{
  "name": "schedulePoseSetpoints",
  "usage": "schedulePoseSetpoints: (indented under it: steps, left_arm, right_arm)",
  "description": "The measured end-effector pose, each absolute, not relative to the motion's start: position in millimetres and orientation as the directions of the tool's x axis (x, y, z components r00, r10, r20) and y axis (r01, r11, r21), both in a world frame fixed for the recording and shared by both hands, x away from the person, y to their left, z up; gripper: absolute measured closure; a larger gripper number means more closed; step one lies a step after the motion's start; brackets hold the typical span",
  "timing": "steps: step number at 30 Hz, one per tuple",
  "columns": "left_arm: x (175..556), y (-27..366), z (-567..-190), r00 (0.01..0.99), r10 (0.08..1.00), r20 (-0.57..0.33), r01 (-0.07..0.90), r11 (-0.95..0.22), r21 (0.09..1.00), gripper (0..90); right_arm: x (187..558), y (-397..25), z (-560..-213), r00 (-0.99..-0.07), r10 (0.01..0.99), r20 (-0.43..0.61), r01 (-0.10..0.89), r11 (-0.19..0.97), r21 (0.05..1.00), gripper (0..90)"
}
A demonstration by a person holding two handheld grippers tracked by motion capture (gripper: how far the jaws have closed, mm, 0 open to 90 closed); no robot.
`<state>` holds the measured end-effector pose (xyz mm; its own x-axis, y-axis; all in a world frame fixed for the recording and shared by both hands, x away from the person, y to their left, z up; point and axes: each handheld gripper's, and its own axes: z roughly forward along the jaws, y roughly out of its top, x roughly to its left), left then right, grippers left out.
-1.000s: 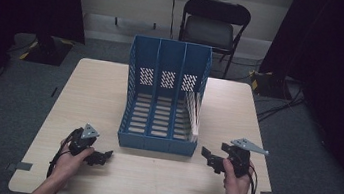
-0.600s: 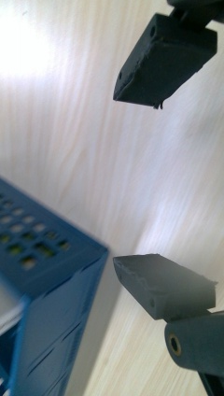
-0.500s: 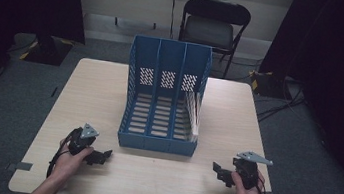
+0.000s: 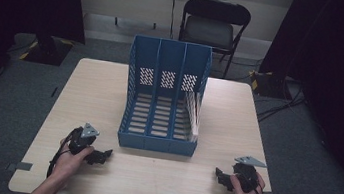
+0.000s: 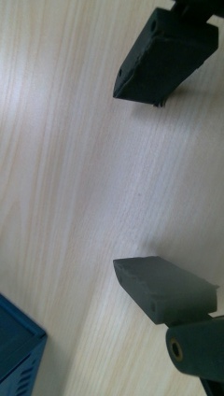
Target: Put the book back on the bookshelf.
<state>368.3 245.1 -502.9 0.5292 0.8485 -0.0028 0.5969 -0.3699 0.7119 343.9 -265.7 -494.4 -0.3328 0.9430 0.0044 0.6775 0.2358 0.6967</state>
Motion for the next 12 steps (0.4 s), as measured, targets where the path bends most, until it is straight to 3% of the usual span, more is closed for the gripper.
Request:
schedulePoseSetpoints:
  steps: [12]
  left_arm:
    - [368.4, 245.7, -502.5, 0.535, 0.845, 0.004, 0.596, -0.381, 0.707, 0.0]
  right_arm:
    - [344.0, -263.3, -500.4, -0.317, 0.948, -0.015, 0.644, 0.226, 0.731, 10.0]
